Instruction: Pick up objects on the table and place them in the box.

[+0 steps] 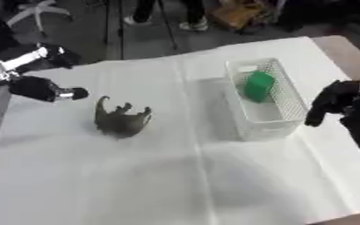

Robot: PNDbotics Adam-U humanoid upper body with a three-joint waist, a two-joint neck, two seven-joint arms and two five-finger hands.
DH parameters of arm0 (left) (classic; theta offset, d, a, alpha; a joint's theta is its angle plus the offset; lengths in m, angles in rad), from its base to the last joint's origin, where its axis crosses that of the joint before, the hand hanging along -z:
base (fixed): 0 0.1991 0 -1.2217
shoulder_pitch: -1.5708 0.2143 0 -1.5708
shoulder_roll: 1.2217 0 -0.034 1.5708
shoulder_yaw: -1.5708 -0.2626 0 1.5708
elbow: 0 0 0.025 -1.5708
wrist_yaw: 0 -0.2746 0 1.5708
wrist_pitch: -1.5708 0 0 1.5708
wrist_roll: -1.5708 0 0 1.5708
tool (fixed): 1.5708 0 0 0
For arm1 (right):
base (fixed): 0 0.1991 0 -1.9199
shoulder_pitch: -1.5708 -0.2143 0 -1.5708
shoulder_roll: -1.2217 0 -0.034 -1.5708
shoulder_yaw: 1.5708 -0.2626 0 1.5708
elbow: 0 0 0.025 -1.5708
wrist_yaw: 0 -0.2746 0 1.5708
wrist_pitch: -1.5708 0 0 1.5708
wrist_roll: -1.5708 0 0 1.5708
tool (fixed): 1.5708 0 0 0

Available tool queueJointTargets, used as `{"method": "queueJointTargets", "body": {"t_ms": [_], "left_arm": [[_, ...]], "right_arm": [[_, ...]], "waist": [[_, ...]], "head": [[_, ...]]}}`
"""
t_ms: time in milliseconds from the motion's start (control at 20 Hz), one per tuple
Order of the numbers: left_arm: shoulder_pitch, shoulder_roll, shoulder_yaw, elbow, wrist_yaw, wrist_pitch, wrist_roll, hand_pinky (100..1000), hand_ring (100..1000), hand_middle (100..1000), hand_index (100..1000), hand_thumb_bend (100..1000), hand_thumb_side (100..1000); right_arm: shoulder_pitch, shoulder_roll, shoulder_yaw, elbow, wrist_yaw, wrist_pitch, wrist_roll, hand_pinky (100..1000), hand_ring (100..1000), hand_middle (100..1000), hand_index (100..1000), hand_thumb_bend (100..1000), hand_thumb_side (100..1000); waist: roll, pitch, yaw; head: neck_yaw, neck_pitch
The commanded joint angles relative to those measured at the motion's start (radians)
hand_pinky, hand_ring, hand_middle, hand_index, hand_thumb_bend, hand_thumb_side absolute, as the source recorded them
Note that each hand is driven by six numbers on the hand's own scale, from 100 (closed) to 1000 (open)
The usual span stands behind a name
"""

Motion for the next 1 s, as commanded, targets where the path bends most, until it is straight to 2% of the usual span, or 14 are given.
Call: {"method": "queueJointTargets", "body": {"t_ms": [50, 550, 1000], "left_arm": [[-0.051, -0.001, -0.031, 0.041, -0.054, -0.008, -0.053, 922, 824, 802, 849, 694, 375], [-0.074, -0.055, -0.061, 0.07, -0.221, -0.026, -0.178, 964, 851, 841, 876, 654, 367], [-0.058, -0.095, -0.027, 0.078, -0.381, -0.086, -0.223, 965, 854, 845, 878, 646, 368]], "right_arm": [[-0.006, -0.022, -0.002, -0.01, -0.008, -0.002, 0.007, 498, 486, 606, 791, 100, 675], [-0.006, -0.019, 0.003, -0.012, -0.013, -0.003, 0.017, 499, 485, 606, 792, 100, 681], [-0.009, -0.017, 0.005, -0.013, -0.014, -0.002, 0.023, 499, 484, 605, 792, 100, 683]], "waist": [[0.005, -0.094, -0.002], [0.002, -0.091, -0.011], [0.002, -0.086, -0.018]], "head": [[-0.002, 0.006], [-0.003, 0.006], [-0.005, 0.001]]}}
